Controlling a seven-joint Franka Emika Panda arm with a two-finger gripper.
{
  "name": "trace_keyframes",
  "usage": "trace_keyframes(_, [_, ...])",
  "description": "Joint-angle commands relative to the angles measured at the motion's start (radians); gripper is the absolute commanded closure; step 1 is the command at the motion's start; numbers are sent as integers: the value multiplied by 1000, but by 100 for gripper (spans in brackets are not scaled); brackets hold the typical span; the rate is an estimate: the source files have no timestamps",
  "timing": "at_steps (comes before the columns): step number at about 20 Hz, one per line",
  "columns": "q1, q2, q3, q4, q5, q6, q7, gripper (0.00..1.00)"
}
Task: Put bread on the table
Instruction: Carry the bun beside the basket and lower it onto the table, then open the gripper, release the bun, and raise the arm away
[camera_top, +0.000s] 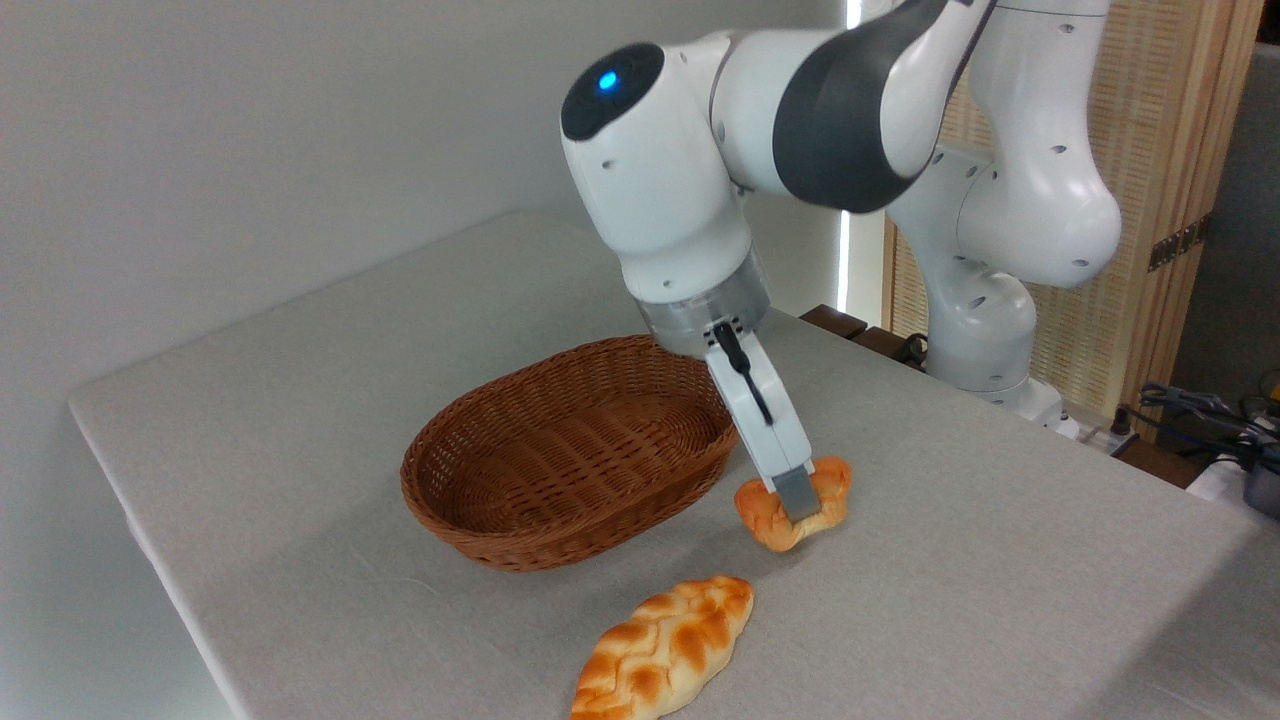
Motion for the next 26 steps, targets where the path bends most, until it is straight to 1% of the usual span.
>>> trace_keyframes(1, [-10,1,12,-15,17,32,11,6])
trace_keyframes(3, [-10,-1,56,-29,41,30,12,4])
trace_keyframes(4, [-10,-1,67,-29,41,29,12,3])
trace_keyframes(9, [-10,-3,67,-28,41,27,11,1])
trace_keyframes(14, [-10,-7,67,-18,37,20,0,0])
trace_keyframes(21, [-10,-12,67,27,28,0,-18,0])
trace_keyframes(22, [-8,-12,64,67,11,-23,-21,0])
trace_keyframes(23, [-7,-10,61,112,-26,-63,-21,0])
trace_keyframes(25, [-5,-4,59,219,-116,-121,-43,0])
trace_keyframes(26, [10,-1,50,279,-158,-140,-84,0])
